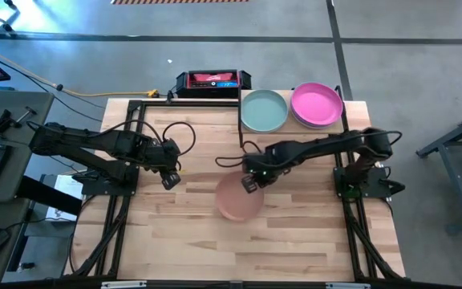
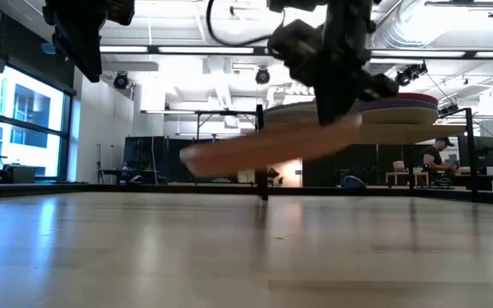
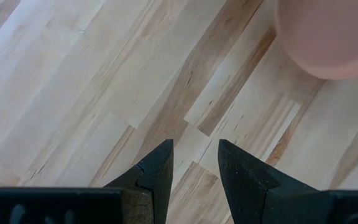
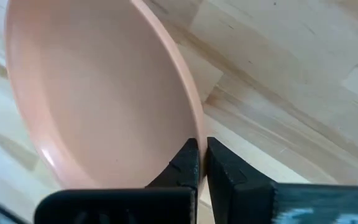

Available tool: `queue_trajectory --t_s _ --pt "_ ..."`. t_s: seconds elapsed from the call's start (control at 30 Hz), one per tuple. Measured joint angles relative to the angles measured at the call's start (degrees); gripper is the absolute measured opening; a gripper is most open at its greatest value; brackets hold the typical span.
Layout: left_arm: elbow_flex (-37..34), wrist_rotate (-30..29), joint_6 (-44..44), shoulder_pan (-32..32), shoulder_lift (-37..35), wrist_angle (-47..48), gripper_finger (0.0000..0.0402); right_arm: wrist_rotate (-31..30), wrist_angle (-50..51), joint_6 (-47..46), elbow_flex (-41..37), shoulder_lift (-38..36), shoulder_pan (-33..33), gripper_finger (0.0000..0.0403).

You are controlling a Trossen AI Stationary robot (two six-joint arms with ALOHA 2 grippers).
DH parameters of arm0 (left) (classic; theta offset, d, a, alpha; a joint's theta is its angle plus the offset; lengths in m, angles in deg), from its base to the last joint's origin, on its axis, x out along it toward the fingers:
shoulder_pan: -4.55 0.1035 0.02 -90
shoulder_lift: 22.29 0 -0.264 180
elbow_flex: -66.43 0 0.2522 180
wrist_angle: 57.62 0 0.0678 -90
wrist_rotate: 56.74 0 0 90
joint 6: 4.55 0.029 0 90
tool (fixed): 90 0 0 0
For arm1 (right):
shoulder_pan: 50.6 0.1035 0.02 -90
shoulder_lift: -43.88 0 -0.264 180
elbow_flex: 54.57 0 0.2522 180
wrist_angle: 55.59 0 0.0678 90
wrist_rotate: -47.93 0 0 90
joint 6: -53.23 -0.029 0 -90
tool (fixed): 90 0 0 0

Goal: Place and stack plates onto a shelf
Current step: Stack the brown plate on top of the light blue plate on the shelf

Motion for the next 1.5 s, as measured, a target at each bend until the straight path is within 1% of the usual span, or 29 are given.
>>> queue_trajectory --t_s 0.37,0.57,0.73,0.97,1.2,1.37,1.5 --pt "0.0 -1.7 0.0 0.2 0.0 -0.3 0.0115 0.0 0.1 3.9 0.0 -10.3 -2.6 0.0" --pt "0.0 -2.3 -0.4 1.5 0.0 -0.4 0.0115 0.0 0.5 7.7 0.0 -17.4 -7.0 0.0" --pt "0.0 -2.8 -0.4 3.2 0.0 -2.7 0.0115 0.2 0.6 11.1 0.0 -22.6 -13.3 0.0" --pt "0.0 -2.8 2.0 6.2 0.0 -8.0 0.0115 0.2 0.6 17.8 0.0 -27.0 -25.4 0.0" --pt "0.0 -2.8 2.6 9.5 0.0 -10.7 0.0115 0.5 0.4 22.2 0.0 -27.3 -36.9 0.0" --pt "0.0 -2.8 2.6 11.4 0.0 -10.6 0.0115 0.5 0.2 23.5 0.0 -27.2 -42.6 0.0" --pt "0.0 -2.8 2.6 12.6 0.0 -10.6 0.0115 0.6 -0.6 23.9 0.0 -27.1 -45.9 0.0"
